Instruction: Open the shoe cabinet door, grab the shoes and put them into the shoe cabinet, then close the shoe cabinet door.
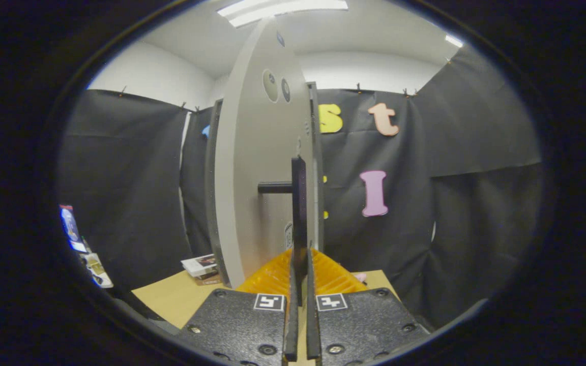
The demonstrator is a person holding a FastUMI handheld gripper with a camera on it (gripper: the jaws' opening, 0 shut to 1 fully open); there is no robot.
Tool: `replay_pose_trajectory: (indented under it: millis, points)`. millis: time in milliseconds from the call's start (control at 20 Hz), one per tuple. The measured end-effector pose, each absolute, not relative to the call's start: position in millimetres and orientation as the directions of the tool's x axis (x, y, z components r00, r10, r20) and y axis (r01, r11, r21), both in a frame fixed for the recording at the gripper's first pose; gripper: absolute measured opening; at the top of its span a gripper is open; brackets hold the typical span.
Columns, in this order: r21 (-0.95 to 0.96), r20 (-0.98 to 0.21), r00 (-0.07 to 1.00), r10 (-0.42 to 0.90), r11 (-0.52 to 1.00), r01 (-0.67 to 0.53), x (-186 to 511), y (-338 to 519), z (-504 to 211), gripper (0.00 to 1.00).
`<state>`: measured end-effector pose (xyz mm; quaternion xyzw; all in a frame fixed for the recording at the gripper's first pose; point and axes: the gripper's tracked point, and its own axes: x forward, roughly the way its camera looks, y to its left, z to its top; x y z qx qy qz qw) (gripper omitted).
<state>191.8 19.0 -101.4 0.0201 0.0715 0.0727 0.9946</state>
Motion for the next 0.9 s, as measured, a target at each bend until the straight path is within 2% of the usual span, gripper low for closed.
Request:
replay_pose_trajectory:
  millis: [50,100,200,300,450,500,650,750,900]
  points:
    - [0.046,-0.115,0.984,0.14,0.99,-0.135,198,13,-99,0.04]
    - [0.074,-0.125,0.977,0.175,0.983,-0.167,201,17,-103,0.04]
    - [0.097,-0.118,0.974,0.195,0.978,-0.184,194,27,-100,0.06]
    - [0.072,-0.084,0.989,0.118,0.991,-0.112,190,11,-94,0.09]
    - [-0.031,-0.019,1.0,-0.011,0.999,0.01,172,-4,-90,0.51]
    - [-0.059,-0.004,0.999,-0.046,0.997,0.045,166,-7,-92,0.57]
    - [-0.075,0.052,0.998,-0.035,0.996,0.039,134,12,-104,0.98]
    - [-0.048,0.033,0.999,-0.003,0.999,0.004,115,44,-131,1.0]
    - [-0.079,-0.085,0.991,0.107,0.99,-0.113,110,104,-196,1.0]
